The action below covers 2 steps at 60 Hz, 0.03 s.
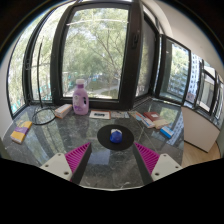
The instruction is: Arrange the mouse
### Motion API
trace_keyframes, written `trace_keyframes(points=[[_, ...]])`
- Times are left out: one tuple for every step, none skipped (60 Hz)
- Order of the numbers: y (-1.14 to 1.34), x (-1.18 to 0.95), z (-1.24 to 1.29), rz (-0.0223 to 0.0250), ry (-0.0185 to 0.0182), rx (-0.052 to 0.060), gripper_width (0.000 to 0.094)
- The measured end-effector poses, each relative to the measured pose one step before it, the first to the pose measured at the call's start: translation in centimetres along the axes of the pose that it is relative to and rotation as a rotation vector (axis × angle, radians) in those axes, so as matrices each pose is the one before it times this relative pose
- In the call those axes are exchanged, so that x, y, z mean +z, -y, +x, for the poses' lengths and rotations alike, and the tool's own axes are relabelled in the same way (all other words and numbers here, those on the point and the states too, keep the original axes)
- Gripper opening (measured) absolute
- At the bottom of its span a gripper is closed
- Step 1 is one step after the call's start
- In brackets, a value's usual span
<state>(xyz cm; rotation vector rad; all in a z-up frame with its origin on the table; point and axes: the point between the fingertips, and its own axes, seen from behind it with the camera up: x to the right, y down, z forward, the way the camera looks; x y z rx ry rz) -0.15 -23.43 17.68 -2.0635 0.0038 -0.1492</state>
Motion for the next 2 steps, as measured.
trace_keyframes(points=[[0.046, -0.169, -0.005, 0.00064, 0.00222, 0.0023, 0.085], [0.077, -0.144, -0.034, 0.00164, 0.00219, 0.0018, 0.085]])
